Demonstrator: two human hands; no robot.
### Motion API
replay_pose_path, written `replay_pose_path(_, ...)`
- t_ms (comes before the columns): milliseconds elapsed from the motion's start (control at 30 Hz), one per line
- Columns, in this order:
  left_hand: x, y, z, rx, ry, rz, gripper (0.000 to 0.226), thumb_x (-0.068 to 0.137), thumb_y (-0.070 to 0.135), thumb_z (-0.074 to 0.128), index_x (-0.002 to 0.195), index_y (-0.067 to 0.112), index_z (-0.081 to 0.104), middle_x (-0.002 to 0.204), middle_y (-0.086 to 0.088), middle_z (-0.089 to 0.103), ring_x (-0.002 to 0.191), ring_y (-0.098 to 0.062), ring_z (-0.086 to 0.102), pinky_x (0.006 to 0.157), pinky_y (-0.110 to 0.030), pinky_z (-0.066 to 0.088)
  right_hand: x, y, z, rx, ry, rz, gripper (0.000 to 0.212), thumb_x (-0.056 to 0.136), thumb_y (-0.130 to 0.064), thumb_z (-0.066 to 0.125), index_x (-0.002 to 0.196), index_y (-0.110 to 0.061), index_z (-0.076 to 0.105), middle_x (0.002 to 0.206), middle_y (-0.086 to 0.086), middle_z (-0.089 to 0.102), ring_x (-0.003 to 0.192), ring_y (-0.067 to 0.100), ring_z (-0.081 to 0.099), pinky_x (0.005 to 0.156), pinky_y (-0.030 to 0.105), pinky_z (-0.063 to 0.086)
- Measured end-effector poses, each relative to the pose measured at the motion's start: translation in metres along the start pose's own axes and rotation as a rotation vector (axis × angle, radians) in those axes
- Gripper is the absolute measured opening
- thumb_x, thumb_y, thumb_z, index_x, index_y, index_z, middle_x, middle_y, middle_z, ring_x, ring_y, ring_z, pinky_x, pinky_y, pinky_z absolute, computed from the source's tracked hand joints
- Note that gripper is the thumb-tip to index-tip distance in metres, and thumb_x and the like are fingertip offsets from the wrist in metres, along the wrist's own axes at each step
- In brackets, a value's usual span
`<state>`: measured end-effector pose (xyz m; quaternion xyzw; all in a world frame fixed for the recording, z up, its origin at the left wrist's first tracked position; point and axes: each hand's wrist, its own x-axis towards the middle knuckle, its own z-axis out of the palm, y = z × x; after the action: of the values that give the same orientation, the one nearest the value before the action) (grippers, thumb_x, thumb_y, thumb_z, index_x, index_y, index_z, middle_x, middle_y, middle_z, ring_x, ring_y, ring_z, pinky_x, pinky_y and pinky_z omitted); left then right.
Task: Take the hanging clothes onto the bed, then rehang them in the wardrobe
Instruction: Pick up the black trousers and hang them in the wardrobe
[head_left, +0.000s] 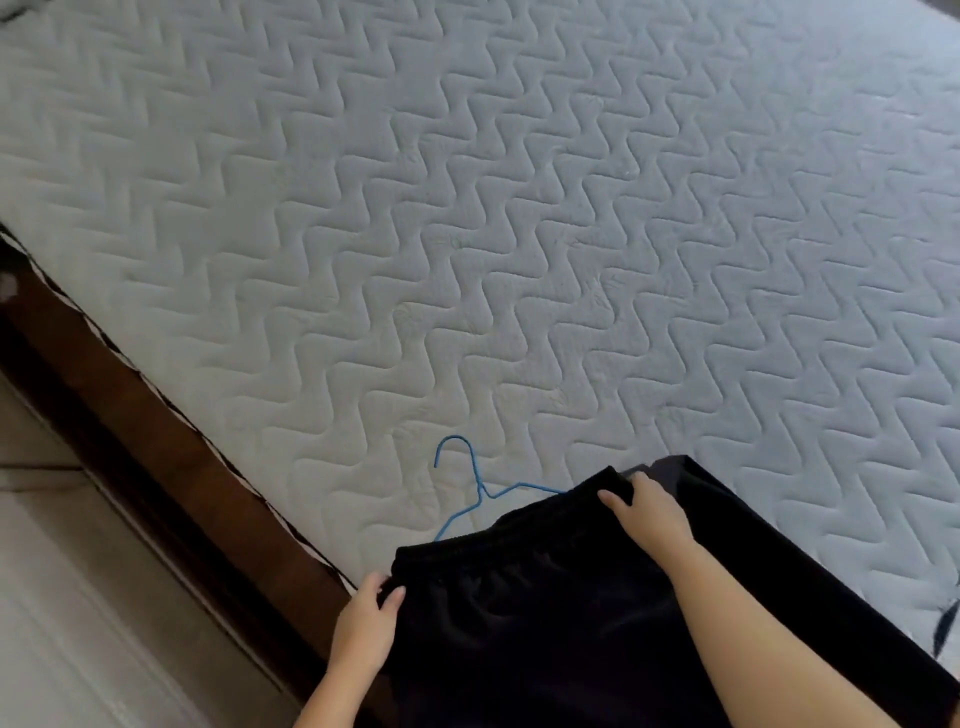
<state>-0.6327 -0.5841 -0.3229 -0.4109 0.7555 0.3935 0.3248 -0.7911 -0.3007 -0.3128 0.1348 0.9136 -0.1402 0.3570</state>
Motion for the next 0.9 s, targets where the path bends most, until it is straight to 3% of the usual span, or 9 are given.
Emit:
replay_pose_path(233, -0.08, -0.016, 0.008, 0.037, 0.056, 0.154, 0.008, 0.088, 0.022, 0.057, 0.095, 0.021, 0.054, 0.113, -0.011, 0.064, 0.108, -0.027, 0.057, 0.082, -0.033, 0.042, -0.104, 0.087, 0.009, 0.201, -0.007, 0.074, 0.063, 0.089, -0.045, 0.05, 0.137, -0.006, 0.036, 0.137, 0.013, 0.048, 0.124, 0.027, 0.048, 0.098, 0.034, 0.04)
replay_pose_path(367, -0.119, -0.004, 0.021, 0.123, 0.095, 0.293, 0.021, 0.089, 0.023, 0.056, 0.106, 0.012, 0.058, 0.115, -0.011, 0.063, 0.11, -0.027, 0.056, 0.078, -0.03, 0.038, -0.155, 0.142, 0.016, 0.376, 0.015, 0.131, 0.062, 0.09, -0.042, 0.051, 0.137, -0.005, 0.036, 0.138, 0.014, 0.048, 0.127, 0.029, 0.045, 0.1, 0.036, 0.038)
replay_pose_path(467, -0.149, 0.012, 0.028, 0.229, 0.136, 0.428, 0.029, 0.089, 0.026, 0.055, 0.113, 0.011, 0.057, 0.115, -0.013, 0.063, 0.11, -0.029, 0.056, 0.076, -0.029, 0.037, -0.188, 0.186, 0.026, 0.518, 0.029, 0.143, 0.055, 0.088, -0.043, 0.052, 0.131, -0.009, 0.044, 0.13, 0.011, 0.055, 0.12, 0.028, 0.051, 0.094, 0.035, 0.041)
replay_pose_path(567, -0.176, 0.034, 0.03, 0.279, 0.194, 0.588, 0.026, 0.087, 0.027, 0.057, 0.109, 0.011, 0.059, 0.108, -0.013, 0.066, 0.105, -0.031, 0.058, 0.075, -0.029, 0.038, -0.211, 0.222, 0.022, 0.562, 0.027, 0.108, 0.041, 0.088, -0.04, 0.054, 0.114, -0.008, 0.052, 0.107, 0.006, 0.062, 0.107, 0.027, 0.057, 0.082, 0.031, 0.043)
replay_pose_path(700, -0.205, 0.083, 0.025, 0.345, 0.257, 0.791, 0.024, 0.087, 0.031, 0.057, 0.102, 0.013, 0.061, 0.098, -0.011, 0.069, 0.096, -0.031, 0.061, 0.073, -0.032, 0.041, -0.222, 0.236, -0.046, 0.536, 0.214, -0.053, 0.023, 0.087, -0.03, 0.059, 0.09, -0.007, 0.055, 0.08, 0.001, 0.056, 0.089, 0.029, 0.059, 0.067, 0.029, 0.036)
replay_pose_path(800, -0.229, 0.138, 0.007, 0.286, 0.315, 0.945, 0.019, 0.087, 0.028, 0.057, 0.093, 0.011, 0.06, 0.09, -0.012, 0.069, 0.088, -0.031, 0.062, 0.069, -0.031, 0.04, -0.232, 0.222, -0.13, 0.522, 0.4, -0.19, 0.02, 0.087, -0.029, 0.06, 0.093, -0.01, 0.055, 0.087, 0.006, 0.059, 0.091, 0.028, 0.059, 0.073, 0.029, 0.036)
replay_pose_path(900, -0.264, 0.191, -0.024, 0.208, 0.449, 1.079, 0.018, 0.088, 0.025, 0.055, 0.092, 0.008, 0.06, 0.089, -0.016, 0.068, 0.087, -0.032, 0.062, 0.068, -0.031, 0.038, -0.253, 0.199, -0.215, 0.491, 0.606, -0.314, 0.031, 0.085, -0.032, 0.061, 0.099, -0.005, 0.056, 0.092, 0.014, 0.062, 0.095, 0.032, 0.059, 0.074, 0.03, 0.036)
